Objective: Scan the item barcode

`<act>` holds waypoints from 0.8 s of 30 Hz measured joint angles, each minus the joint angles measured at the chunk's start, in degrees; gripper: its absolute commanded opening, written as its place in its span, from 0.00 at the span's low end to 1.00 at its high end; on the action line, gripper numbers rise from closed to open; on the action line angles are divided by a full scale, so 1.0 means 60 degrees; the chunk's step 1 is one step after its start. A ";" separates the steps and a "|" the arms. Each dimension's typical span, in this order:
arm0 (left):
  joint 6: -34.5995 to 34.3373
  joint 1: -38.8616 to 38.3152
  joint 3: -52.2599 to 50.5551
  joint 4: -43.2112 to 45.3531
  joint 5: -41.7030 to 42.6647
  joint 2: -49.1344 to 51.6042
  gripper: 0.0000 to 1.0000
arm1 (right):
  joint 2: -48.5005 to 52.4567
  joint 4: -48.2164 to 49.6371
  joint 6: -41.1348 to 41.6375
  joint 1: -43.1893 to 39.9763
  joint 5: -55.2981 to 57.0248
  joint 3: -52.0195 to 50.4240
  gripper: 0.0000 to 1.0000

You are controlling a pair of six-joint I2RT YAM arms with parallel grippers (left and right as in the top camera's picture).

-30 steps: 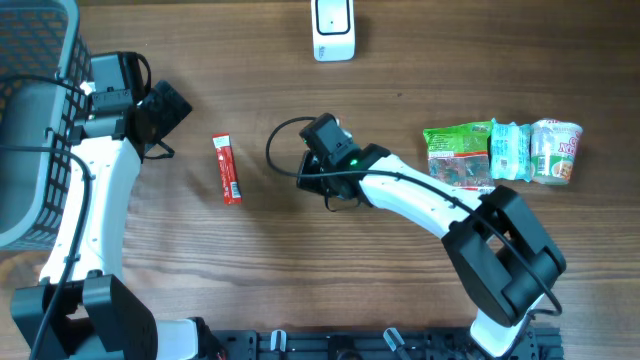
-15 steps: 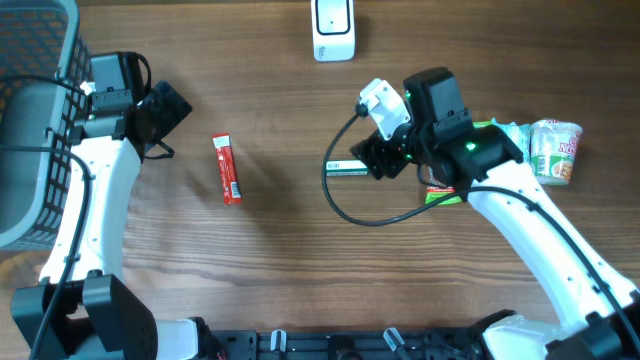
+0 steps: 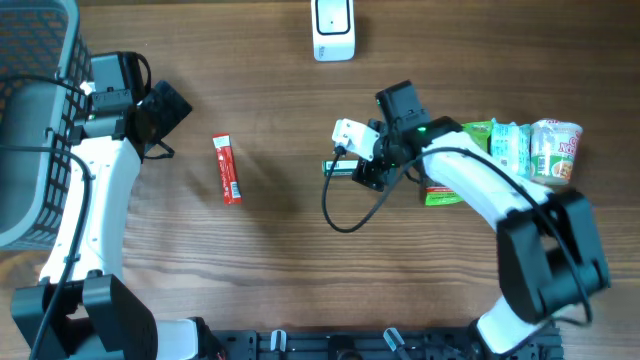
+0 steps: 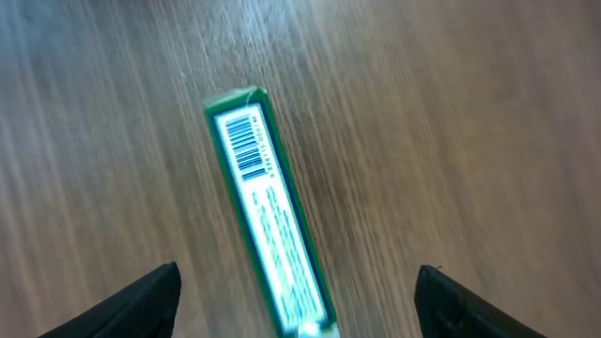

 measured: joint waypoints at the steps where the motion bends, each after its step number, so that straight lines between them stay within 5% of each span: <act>1: 0.0000 0.0000 0.0000 0.0000 0.0000 0.0000 1.00 | 0.0164 0.0087 -0.0062 0.0000 -0.0029 0.0000 0.78; 14: 0.0000 0.0000 0.0000 0.0000 0.0000 0.0000 1.00 | 0.0554 0.0007 0.0539 0.0000 -0.0109 -0.0018 0.43; 24: 0.0000 0.0000 0.0000 0.0000 0.0000 0.0000 1.00 | 0.0554 -0.0138 0.2860 0.0000 -0.0229 -0.0018 0.40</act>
